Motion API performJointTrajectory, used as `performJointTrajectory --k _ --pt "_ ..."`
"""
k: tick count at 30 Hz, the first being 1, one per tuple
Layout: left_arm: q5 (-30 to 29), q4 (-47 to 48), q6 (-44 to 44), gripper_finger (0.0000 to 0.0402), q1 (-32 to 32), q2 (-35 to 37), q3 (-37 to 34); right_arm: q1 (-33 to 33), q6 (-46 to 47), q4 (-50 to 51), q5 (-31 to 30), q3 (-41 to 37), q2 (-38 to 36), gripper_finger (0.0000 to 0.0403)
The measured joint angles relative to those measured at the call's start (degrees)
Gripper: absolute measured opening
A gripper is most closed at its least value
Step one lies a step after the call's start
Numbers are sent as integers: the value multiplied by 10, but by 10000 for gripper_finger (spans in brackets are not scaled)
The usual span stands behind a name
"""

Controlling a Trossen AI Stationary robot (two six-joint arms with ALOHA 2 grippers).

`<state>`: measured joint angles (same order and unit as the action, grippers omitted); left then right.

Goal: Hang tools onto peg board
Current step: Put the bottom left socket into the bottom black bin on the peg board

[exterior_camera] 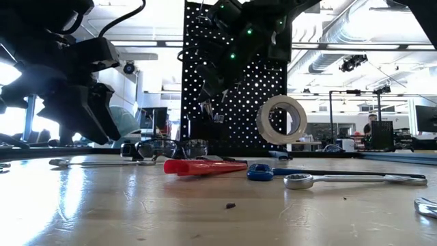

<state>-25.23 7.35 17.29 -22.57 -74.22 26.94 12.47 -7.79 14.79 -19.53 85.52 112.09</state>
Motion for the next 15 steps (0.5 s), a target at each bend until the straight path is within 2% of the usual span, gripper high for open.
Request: performJointTrajectory --k 8,15 --pt "0 0 0 231 -2 0 0 -15 -5 3 -8 -1 1 79" --pt "0 1 0 231 -2 0 0 -42 -24 12 -44 -2 3 79"
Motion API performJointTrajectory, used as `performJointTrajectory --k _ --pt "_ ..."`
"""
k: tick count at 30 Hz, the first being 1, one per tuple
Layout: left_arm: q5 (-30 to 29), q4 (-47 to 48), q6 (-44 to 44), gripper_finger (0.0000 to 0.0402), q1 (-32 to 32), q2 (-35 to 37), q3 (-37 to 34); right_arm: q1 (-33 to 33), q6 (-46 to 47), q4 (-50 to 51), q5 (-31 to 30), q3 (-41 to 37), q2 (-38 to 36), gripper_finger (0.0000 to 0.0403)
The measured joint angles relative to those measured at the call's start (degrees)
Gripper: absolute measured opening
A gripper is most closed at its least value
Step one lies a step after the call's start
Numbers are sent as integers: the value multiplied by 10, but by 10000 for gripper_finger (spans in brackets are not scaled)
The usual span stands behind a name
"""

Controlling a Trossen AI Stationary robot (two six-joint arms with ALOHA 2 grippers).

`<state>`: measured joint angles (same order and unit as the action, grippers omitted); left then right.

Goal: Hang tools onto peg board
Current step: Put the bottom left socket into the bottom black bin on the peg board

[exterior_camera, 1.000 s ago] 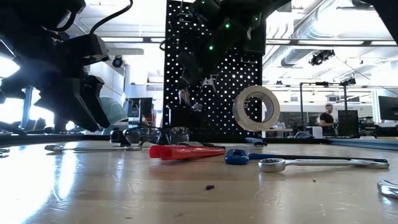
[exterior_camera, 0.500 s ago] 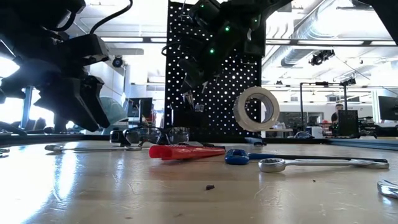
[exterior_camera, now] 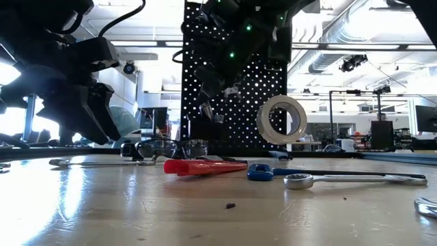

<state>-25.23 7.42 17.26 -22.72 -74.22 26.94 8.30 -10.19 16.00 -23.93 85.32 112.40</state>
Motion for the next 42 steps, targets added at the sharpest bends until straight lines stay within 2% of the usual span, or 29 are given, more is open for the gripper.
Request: performJointTrajectory --k 11,24,42 --pt "0 0 0 231 0 0 0 1 -2 6 -23 0 0 78" --pt "0 0 0 231 0 0 0 7 37 10 52 0 -2 80" --pt "0 0 5 231 0 0 0 7 44 17 74 1 -2 89"
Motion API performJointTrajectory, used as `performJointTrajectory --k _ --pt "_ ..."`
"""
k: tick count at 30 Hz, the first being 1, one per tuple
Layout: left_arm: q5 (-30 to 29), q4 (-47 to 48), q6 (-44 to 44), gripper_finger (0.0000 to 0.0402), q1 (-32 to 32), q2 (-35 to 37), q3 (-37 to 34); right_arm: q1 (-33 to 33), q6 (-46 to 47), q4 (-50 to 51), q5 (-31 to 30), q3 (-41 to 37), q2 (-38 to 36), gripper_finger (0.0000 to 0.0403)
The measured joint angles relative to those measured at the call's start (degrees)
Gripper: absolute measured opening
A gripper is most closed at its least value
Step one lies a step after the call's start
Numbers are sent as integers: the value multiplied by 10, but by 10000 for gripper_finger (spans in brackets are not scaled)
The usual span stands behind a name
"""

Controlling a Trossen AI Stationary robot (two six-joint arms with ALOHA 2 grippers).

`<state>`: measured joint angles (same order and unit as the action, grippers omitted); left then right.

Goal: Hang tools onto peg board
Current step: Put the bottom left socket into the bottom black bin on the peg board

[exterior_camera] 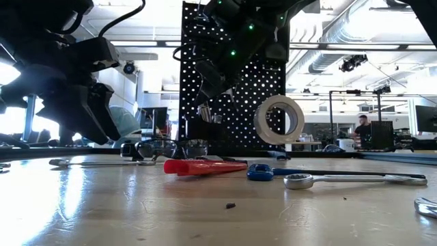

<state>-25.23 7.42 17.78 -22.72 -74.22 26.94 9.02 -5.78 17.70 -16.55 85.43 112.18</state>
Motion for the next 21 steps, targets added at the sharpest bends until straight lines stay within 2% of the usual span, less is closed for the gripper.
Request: performJointTrajectory --k 21 --pt "0 0 1 231 0 0 0 5 15 31 7 0 0 95"
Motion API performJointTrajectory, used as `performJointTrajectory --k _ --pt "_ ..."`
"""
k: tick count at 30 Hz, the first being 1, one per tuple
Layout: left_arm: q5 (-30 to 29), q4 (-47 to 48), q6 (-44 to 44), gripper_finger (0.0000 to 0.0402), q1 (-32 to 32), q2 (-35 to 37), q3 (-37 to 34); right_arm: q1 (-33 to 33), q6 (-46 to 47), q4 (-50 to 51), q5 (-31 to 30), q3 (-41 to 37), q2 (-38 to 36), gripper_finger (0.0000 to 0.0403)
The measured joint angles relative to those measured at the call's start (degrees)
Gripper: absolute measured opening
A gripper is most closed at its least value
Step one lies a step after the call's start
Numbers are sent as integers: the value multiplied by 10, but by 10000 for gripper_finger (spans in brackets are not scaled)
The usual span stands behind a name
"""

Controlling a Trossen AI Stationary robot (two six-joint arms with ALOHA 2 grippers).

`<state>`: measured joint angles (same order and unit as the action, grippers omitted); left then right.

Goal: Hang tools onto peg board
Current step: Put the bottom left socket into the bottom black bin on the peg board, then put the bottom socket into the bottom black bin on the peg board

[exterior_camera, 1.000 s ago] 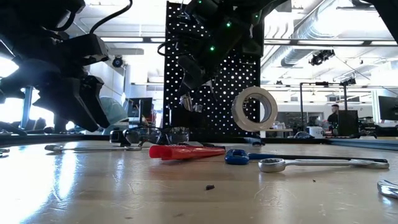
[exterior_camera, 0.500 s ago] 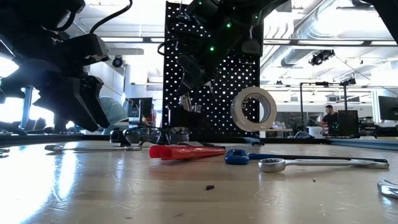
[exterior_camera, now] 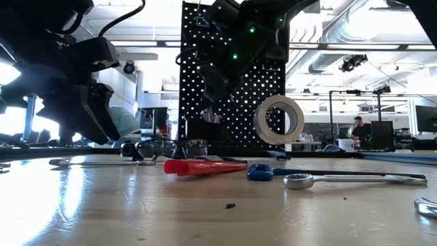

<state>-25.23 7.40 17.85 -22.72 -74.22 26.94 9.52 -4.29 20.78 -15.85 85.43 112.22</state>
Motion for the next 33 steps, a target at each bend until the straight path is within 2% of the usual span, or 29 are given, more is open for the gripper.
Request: performJointTrajectory --k 10,20,33 --pt "4 0 0 231 0 0 0 0 5 2 -4 0 0 123" --pt "5 0 0 231 0 0 0 -8 -8 4 -36 0 0 125" --pt "13 -20 -12 231 0 0 0 -62 -36 35 -67 0 -9 125"
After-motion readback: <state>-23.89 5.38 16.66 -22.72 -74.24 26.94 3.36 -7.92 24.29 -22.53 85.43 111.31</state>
